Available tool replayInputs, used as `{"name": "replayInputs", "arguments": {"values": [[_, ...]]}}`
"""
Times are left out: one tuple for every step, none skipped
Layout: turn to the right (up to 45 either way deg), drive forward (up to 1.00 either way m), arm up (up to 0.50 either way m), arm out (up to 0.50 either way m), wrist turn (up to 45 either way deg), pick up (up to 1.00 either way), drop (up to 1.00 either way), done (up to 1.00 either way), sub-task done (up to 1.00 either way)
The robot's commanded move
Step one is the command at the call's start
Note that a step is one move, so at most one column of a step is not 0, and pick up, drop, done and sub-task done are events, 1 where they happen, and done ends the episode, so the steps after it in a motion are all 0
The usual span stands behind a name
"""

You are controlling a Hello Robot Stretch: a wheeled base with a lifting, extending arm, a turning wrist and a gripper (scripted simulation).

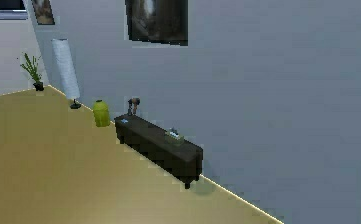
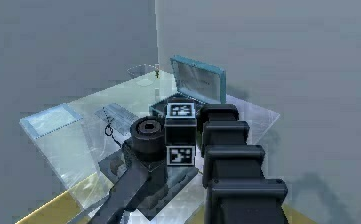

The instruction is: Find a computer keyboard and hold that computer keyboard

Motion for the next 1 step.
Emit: {"name": "replayInputs", "arguments": {"values": [[0.0, 0.0, 0.0, 0.0, 45.0, 0.0, 0.0, 0.0, 0.0]]}}
